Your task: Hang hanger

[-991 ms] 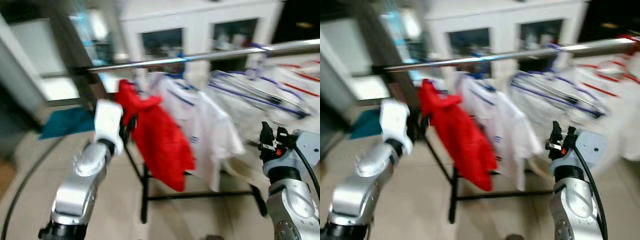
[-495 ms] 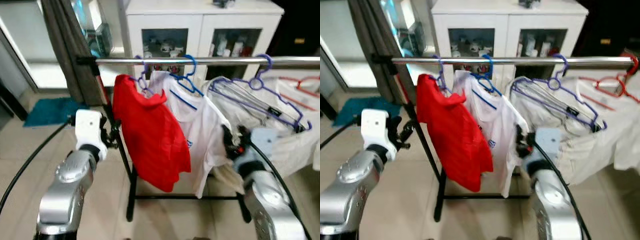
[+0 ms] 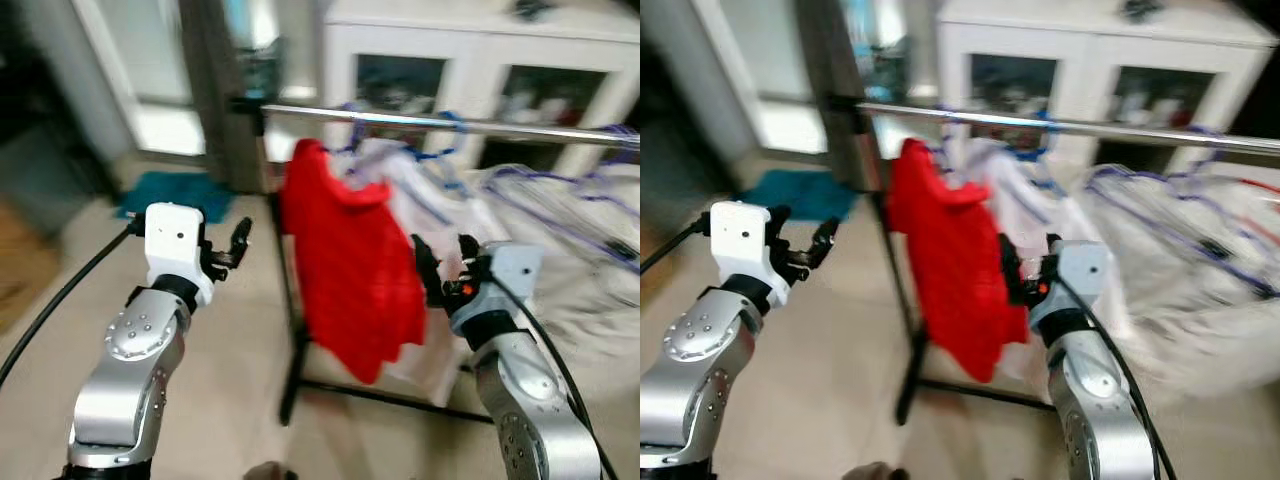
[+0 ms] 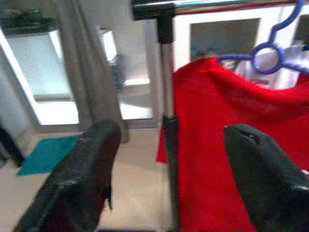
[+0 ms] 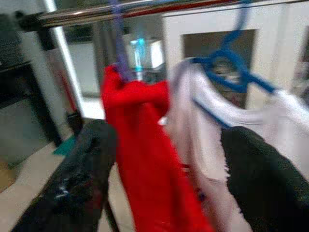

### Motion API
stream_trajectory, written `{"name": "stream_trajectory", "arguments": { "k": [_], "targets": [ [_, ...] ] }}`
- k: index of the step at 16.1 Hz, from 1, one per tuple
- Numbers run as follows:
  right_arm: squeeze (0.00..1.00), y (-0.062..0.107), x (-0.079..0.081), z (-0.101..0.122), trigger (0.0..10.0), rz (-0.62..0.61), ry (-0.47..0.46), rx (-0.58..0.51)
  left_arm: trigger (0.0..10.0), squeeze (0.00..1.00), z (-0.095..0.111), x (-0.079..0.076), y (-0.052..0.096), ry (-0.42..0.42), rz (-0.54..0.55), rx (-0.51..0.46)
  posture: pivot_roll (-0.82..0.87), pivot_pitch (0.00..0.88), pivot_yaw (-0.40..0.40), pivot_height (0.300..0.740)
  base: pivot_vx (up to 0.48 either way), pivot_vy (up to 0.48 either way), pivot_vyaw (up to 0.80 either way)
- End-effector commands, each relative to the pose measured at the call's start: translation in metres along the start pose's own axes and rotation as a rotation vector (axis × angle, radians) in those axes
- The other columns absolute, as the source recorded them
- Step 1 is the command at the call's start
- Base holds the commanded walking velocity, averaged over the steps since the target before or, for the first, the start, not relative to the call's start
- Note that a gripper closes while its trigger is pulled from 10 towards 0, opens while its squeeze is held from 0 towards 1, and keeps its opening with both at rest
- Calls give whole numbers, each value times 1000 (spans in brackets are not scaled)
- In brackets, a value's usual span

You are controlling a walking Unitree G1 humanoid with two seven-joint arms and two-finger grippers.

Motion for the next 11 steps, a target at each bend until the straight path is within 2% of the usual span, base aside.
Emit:
{"name": "stream_trajectory", "arguments": {
  "k": [1,2,5,6,10,11],
  "targets": [
    [1000,-1,2,1,10000,9,40,-18,10000,1000,2,-3,-1,-17,-20,-9,-89,36,77,740,0,0,800],
    [1000,-4,7,4,10000,34,40,-24,10000,1000,1,-6,-1,-49,-38,-22,-92,37,78,740,0,0,800],
    [1000,-7,12,11,10000,49,24,-47,10000,1000,2,-9,-2,-76,-49,-28,-89,31,62,740,0,0,800],
    [1000,-11,13,13,10000,33,50,-70,10000,1000,1,-11,-4,-82,-54,-22,-86,22,47,740,0,-307,725],
    [1000,-13,7,17,10000,-2,7,-96,10000,1000,-4,-16,-3,-59,-78,-4,-87,14,42,740,0,0,0],
    [1000,-12,-1,16,10000,-64,-6,-80,10000,1000,-4,-18,-4,-78,-85,-7,-95,2,33,740,0,0,0]
  ]
}}
Point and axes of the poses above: a point about 5 cm out from each wrist's last joint towards the gripper, its own y axis pointing back from the gripper into the wrist, its own z axis along the axis of the wrist's last joint, x = y × z, the point moved 2 cm from there along -y, pointing out of the wrist towards the gripper, and after that the axes turned 12 degrees about -y, right-handed, at the moved point
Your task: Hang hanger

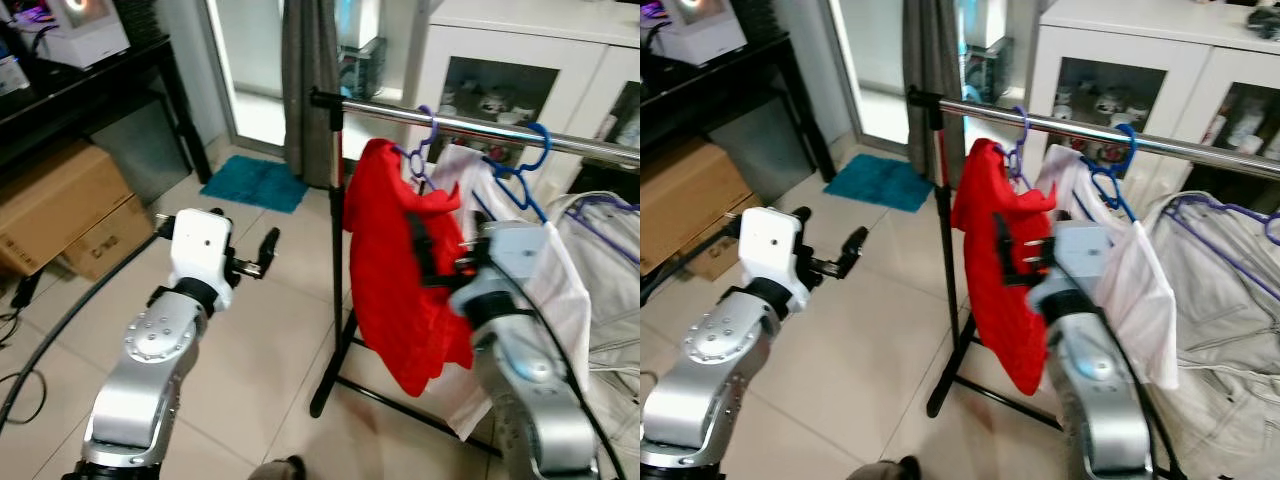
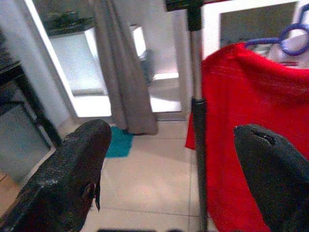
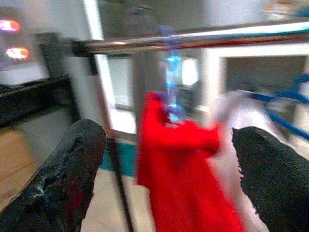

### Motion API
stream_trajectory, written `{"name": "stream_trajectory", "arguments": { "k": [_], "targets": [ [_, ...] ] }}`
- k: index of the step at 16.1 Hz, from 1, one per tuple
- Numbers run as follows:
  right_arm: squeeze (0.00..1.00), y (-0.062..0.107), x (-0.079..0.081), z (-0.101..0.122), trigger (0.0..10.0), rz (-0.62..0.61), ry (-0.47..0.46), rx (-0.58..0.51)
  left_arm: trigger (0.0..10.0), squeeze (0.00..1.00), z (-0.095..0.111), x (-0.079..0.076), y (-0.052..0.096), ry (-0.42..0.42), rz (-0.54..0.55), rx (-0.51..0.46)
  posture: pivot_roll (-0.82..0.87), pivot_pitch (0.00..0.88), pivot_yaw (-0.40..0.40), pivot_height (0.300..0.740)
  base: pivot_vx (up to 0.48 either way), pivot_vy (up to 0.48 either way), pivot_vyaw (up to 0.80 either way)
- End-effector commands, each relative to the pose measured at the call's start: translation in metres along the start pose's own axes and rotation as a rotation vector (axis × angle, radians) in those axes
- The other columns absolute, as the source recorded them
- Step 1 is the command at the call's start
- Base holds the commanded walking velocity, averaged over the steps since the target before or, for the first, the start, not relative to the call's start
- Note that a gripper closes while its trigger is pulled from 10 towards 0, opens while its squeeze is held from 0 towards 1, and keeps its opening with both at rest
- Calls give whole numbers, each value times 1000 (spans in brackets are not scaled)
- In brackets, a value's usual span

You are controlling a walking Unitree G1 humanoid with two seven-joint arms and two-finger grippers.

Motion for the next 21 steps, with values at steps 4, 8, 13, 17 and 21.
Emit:
{"name": "stream_trajectory", "arguments": {
  "k": [4,8,13,17,21],
  "targets": [
    [1000,5,-6,9,10000,-62,22,-42,10000,1000,-7,-3,-3,-17,-10,15,-111,0,33,740,0,-413,0],
    [1000,13,-11,14,10000,-49,45,-38,10000,1000,-8,-10,-4,-20,-36,7,-128,0,32,740,0,-452,0],
    [1000,4,-2,14,10000,18,75,-8,10000,1000,-8,-13,-7,-26,-45,-12,-136,0,21,740,0,-450,0],
    [1000,0,-2,11,10000,15,99,29,10000,1000,-14,-26,1,37,-195,-2,-135,0,20,740,0,-100,0],
    [1000,-11,-16,10,10000,-9,152,129,10000,0,-13,-38,9,-3,-417,-40,-144,0,20,740,0,0,0]
  ]
}}
Point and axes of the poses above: a point about 5 cm out from each wrist's last joint towards the gripper, its own y axis pointing back from the gripper into the wrist, its own z axis along the axis of the wrist's last joint, x = y × z, the point moved 2 cm from there along -y, pointing out of the wrist towards the gripper, and after that the axes turned 12 degrees about -y, right-handed, at the moved point
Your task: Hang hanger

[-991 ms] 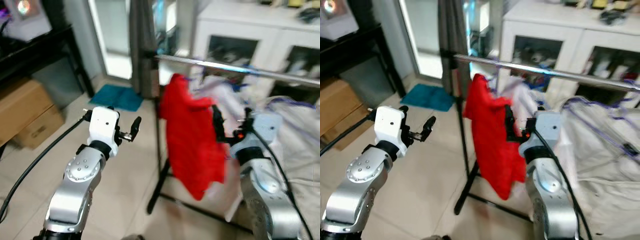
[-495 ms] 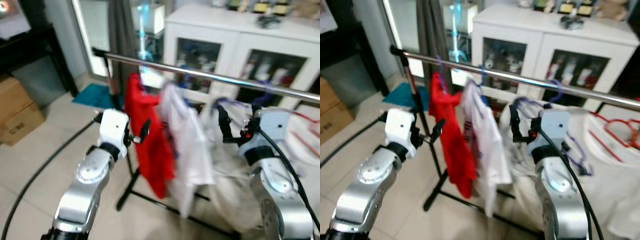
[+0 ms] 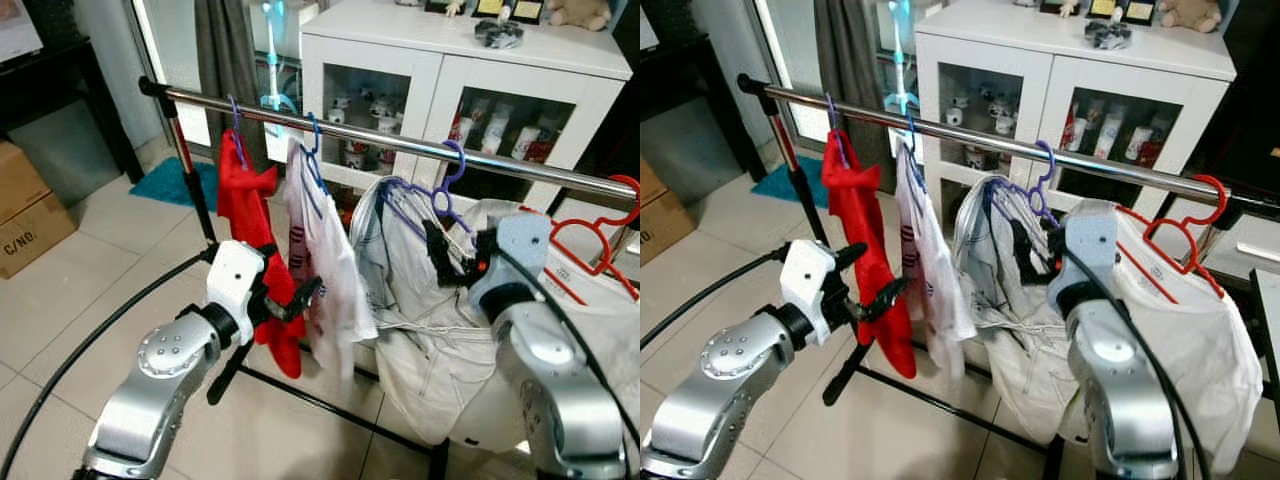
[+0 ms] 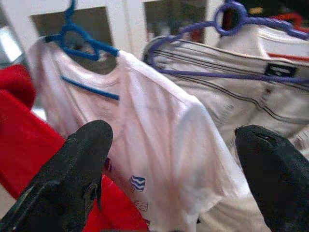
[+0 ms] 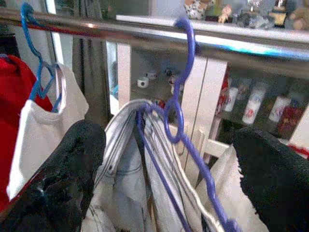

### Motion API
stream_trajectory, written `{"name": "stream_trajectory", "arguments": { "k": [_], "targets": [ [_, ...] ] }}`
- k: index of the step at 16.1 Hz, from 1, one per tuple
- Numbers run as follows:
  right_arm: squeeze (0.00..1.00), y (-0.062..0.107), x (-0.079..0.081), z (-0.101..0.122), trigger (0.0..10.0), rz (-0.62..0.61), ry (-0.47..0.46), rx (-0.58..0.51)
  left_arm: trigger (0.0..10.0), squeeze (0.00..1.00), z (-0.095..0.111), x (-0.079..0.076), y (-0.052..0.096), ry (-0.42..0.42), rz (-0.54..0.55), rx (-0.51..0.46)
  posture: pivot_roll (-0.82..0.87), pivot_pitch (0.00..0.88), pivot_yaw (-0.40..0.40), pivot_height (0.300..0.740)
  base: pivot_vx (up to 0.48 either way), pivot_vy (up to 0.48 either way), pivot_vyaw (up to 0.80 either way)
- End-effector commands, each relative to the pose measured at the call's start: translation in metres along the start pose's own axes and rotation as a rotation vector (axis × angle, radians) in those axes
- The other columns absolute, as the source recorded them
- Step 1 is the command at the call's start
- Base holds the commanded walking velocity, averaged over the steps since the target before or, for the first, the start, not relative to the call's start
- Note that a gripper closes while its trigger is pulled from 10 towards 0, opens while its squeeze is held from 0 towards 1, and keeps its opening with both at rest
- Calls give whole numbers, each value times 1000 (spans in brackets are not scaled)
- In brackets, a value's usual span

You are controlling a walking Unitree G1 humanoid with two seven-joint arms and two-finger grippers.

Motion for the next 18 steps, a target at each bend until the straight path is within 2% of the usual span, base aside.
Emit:
{"name": "stream_trajectory", "arguments": {
  "k": [1,3,6,9,14,16,18],
  "targets": [
    [20,-4,-4,1,10000,23,2,35,10000,0,7,-2,-2,-54,-52,-35,-146,0,23,740,0,0,0],
    [0,-7,-7,3,10000,63,12,62,10000,0,9,-3,-2,-66,-92,-44,-145,0,26,740,0,0,0],
    [0,-18,-16,7,10000,156,97,150,10000,0,7,-10,3,-76,-221,-39,-138,0,24,740,0,0,0],
    [0,-27,-21,10,10000,212,122,216,10000,0,3,-10,5,-77,-252,-26,-129,0,13,740,0,0,0],
    [0,-51,-18,18,10000,225,108,213,10000,0,-14,-9,8,-63,-273,0,-126,0,6,740,0,0,0],
    [0,-59,-12,18,9255,267,80,223,10000,0,-32,-12,8,-53,-273,19,-127,0,1,740,0,0,0],
    [0,-65,-10,18,7255,276,86,221,10000,0,-46,-12,8,-42,-274,34,-126,0,-2,740,0,0,0]
  ]
}}
Point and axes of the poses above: a point about 5 cm out from each wrist's last joint towards the gripper, its own y axis pointing back from the gripper into the wrist, its own z axis along the axis of the wrist's last joint, x = y × z, the point moved 2 cm from there along -y, pointing out of the wrist towards the gripper, and after that the axes turned 12 degrees about -y, right-handed, at the moved point
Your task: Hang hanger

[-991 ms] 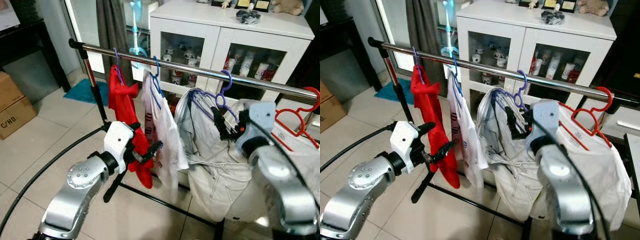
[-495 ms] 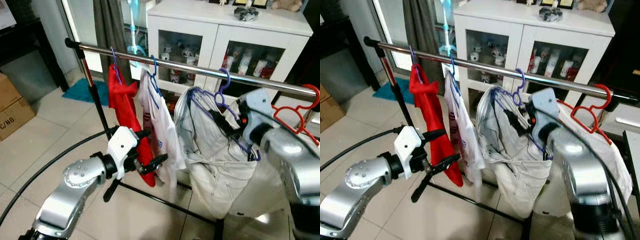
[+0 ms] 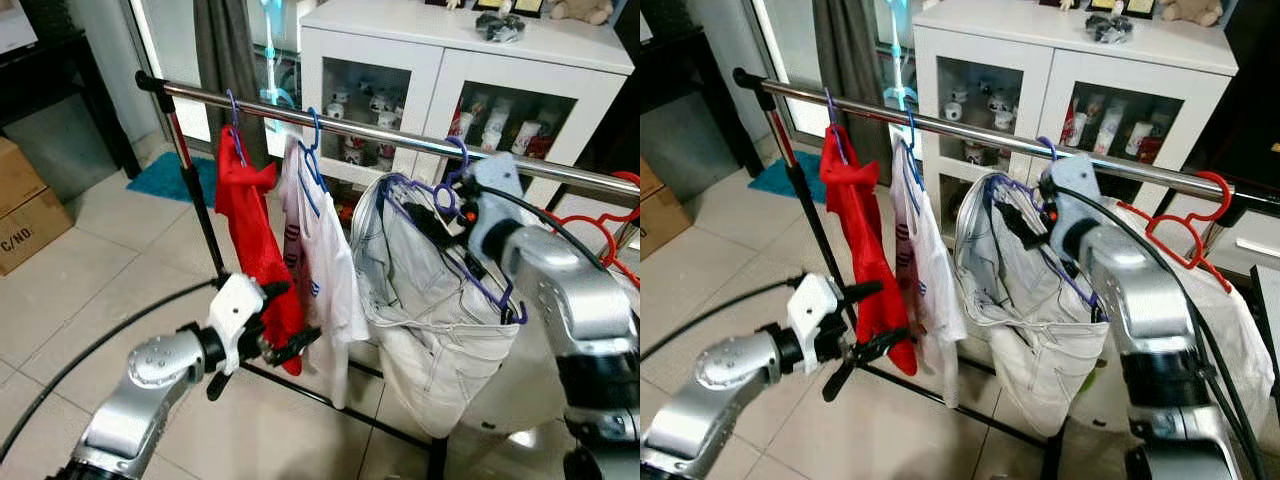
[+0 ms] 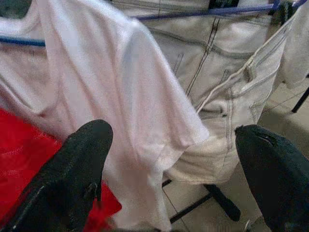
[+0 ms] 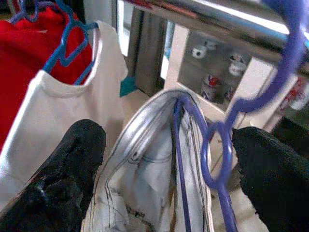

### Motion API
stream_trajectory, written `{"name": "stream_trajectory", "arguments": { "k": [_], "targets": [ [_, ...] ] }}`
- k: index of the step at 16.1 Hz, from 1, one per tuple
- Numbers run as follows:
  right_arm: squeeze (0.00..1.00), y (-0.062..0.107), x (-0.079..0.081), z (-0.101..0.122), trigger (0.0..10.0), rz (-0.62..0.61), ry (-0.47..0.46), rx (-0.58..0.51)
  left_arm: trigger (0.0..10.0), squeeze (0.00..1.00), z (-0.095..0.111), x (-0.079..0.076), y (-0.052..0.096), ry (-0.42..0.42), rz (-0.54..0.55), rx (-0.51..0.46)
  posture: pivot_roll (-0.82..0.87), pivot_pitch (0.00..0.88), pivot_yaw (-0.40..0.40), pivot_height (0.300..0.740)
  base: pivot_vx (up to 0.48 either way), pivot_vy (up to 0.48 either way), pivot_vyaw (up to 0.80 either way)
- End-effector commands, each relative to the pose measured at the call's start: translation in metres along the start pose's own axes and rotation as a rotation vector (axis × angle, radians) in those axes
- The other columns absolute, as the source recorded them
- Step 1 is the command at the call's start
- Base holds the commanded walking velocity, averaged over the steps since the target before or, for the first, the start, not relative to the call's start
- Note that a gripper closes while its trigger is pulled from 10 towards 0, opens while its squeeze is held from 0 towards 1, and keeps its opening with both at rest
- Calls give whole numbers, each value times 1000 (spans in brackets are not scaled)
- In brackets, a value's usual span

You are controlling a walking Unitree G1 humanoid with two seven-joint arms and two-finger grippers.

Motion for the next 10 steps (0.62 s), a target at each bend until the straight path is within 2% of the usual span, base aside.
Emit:
{"name": "stream_trajectory", "arguments": {
  "k": [1,3,5,6,7,10],
  "targets": [
    [0,-5,2,2,4667,21,6,-7,10000,0,-9,-2,-1,-11,-9,11,-123,0,-3,740,0,0,0],
    [0,-12,0,0,2196,26,-2,3,10000,0,-30,-4,-1,2,-4,36,-122,0,-4,740,0,0,0],
    [0,-14,0,-1,745,30,-7,6,10000,0,-41,-5,-1,10,-1,47,-122,0,-4,740,0,0,0],
    [0,-17,-1,-1,0,35,-10,10,10000,0,-52,-5,-1,17,3,60,-117,0,-14,740,0,0,0],
    [0,-19,-4,0,0,32,-21,12,10000,0,-63,-6,-2,24,8,73,-116,0,-17,740,0,0,0],
    [0,-18,-7,3,0,53,-73,-2,10000,0,-71,-3,-4,12,27,57,-116,0,-20,740,0,0,0]
  ]
}}
Point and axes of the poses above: a point about 5 cm out from each wrist's last joint towards the gripper, its own y axis pointing back from the gripper into the wrist, its own z axis along the axis of the wrist's last joint, x = y × z, the point moved 2 cm from there along -y, pointing out of the wrist towards the gripper, and after that the axes turned 12 degrees about -y, right-handed, at the moved point
